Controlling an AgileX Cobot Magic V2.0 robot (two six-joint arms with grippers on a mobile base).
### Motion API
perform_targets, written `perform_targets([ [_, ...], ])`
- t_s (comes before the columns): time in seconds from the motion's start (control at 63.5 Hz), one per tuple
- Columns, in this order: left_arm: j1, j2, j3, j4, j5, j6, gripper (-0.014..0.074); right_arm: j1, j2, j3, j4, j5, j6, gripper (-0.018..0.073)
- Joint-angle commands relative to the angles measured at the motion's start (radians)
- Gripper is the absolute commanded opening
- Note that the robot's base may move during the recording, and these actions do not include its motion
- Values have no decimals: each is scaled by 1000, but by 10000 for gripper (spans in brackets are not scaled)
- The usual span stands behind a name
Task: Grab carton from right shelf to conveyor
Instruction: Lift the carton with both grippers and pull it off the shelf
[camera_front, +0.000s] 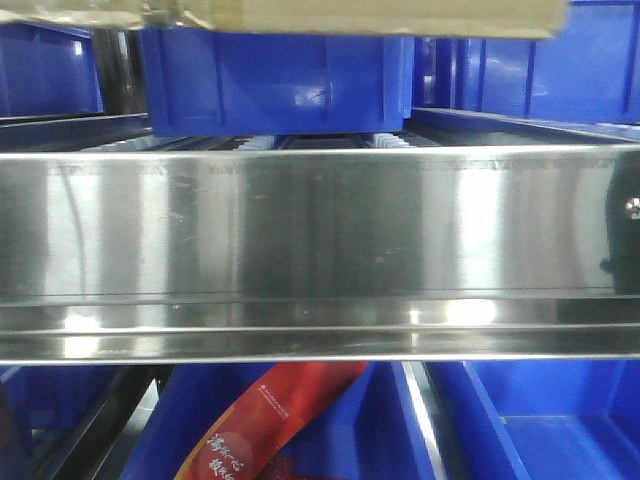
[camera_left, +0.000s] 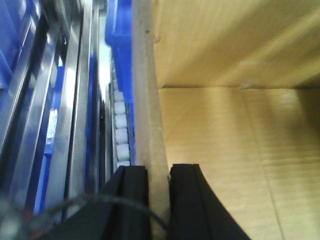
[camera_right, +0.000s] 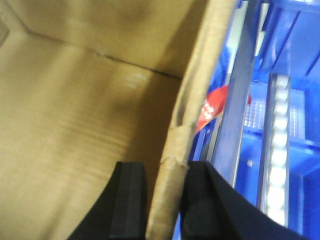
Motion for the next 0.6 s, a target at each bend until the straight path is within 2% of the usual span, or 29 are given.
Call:
perform_targets([
  [0.0, -31, -47, 63, -6, -39, -20, -17, 20, -49, 49, 2, -20, -23, -69],
  [0.252, -104, -139, 273, -12, -39, -62, -17, 20, -84, 98, -86, -20, -23, -69],
  [0.583, -114, -143, 256, -12, -39, -64, -17, 20, -84, 98, -87, -20, -23, -69],
])
